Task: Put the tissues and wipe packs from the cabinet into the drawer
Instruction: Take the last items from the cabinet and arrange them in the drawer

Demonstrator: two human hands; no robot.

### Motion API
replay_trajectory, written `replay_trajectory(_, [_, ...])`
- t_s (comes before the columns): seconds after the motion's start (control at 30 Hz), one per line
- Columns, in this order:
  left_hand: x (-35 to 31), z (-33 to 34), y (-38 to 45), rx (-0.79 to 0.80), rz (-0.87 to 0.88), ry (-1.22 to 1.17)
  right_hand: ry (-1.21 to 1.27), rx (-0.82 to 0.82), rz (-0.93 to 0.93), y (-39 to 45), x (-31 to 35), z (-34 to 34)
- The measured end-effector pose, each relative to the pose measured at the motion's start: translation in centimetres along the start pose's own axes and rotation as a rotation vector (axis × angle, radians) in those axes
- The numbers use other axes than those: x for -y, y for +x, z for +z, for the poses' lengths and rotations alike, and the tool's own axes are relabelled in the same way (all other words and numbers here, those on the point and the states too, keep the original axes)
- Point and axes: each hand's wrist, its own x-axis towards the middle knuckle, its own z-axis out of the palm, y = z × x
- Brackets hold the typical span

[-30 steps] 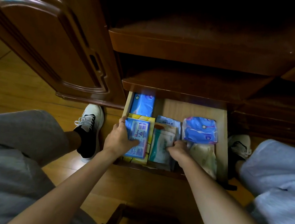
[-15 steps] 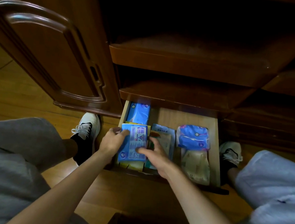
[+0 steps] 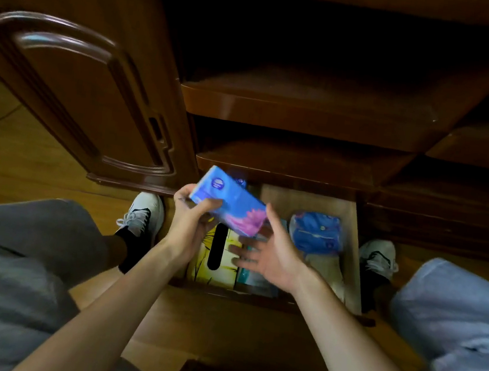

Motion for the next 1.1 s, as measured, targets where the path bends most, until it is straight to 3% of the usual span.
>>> replay_trajectory(0.1, [0.5, -0.5, -0.1, 0.092, 0.0, 0.23, 0.166, 0.015, 0.016, 0.4, 0.2, -1.5])
replay_trajectory(0.27, [0.1, -0.3, -0.4, -0.006, -0.147, 0.268, -0.256, -0.065, -0.161, 0.8, 0.7, -3.7])
replay_trajectory(0.33, [-0.5, -0.1, -0.4, -0.054, -0.177, 0.244, -0.296, -0.052, -0.156, 1.0, 0.5, -3.8])
replay_trajectory(0.43, [-0.8, 0.0, -0.4, -0.006, -0.156, 0.176, -0.146, 0.001, -0.127, 1.4, -0.1, -3.7])
replay_trajectory(0.5, [-0.7, 0.0, -0.5, 0.071, -0.092, 0.178, -0.002, -0.039, -0.089, 1.4, -0.1, -3.7])
replay_trajectory(0.6, [-0.4, -0.3, -0.3, 0.205, -0.045, 0.264, -0.003, -0.114, -0.117, 1.7, 0.3, -3.6])
replay_trajectory(0.77, [0.2, -0.4, 0.1, 0.017, -0.108, 0.232, -0.063, -0.146, -0.281, 2.1, 0.1, -2.9])
replay_trajectory(0.9, [1.2, -0.6, 0.7, -0.078, -0.095, 0.271, -0.112, -0.111, -0.167, 2.0, -0.4, -2.6])
replay_trajectory(1.0, [2.2, -1.0, 0.9, -0.088, -0.104, 0.441, -0.047, -0.174, -0.057, 2.4, -1.0, -3.3])
replay_trajectory(1.1, [3.0, -1.7, 0.9, -0.05, -0.045, 0.74, 0.094, -0.354, -0.047, 3.4, -0.5, -4.4])
